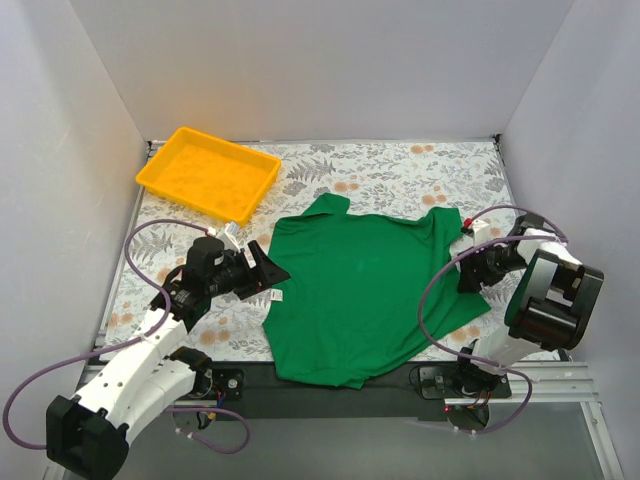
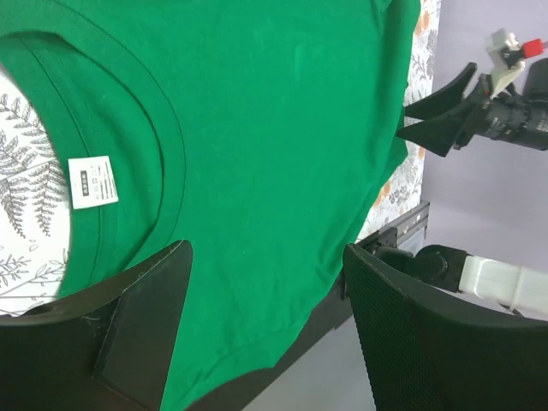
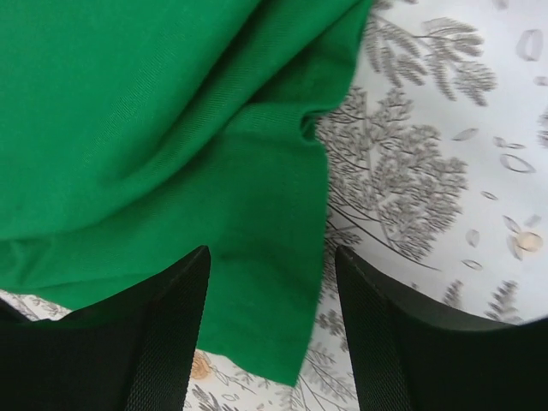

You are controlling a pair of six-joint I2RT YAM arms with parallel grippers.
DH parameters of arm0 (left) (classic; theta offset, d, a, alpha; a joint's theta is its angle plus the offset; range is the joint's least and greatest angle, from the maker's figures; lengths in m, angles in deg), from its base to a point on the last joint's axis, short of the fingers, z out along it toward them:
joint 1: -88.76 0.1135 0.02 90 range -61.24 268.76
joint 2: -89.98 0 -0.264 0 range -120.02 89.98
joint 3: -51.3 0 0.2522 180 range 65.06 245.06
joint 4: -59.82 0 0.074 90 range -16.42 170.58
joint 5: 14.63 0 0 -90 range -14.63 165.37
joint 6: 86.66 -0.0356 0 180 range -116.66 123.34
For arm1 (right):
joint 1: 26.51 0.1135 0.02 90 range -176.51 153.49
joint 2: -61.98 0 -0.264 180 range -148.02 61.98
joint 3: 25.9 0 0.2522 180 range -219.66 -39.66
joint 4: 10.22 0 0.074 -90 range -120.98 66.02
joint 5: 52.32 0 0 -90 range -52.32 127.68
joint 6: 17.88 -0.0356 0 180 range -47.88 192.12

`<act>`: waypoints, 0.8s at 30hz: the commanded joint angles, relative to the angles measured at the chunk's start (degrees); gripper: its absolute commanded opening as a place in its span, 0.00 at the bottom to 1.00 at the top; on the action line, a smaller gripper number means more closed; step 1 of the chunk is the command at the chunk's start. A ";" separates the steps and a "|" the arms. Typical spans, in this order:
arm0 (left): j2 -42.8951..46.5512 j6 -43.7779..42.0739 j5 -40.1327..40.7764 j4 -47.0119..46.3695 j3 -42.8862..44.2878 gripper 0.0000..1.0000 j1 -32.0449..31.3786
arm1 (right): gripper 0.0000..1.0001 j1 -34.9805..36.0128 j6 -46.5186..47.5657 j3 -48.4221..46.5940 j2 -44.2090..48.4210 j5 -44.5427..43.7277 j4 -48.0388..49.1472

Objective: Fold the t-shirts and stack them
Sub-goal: Flatten the tshirt out

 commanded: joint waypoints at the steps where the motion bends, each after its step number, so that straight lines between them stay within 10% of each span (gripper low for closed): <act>1: 1.20 1.37 -2.30 -0.33 1.93 0.70 0.00 | 0.66 1.01 1.95 -0.37 -2.91 2.95 -4.37; 6: 1.11 0.75 -2.38 -0.42 2.12 0.70 0.00 | 0.59 1.62 1.07 -0.19 -5.73 3.12 -4.02; 12: 2.95 0.66 -3.00 -0.42 -0.17 0.70 -0.09 | 0.02 1.28 2.81 1.47 -0.91 -1.26 -5.95; 22: 2.52 -0.39 -1.95 -0.16 0.44 0.69 0.00 | 0.01 -19.01 18.44 7.54 16.58 -23.25 -7.27; 24: 1.12 -1.27 -1.51 -0.24 0.88 0.69 0.00 | 0.20 -20.87 19.69 8.16 17.03 -22.90 -7.88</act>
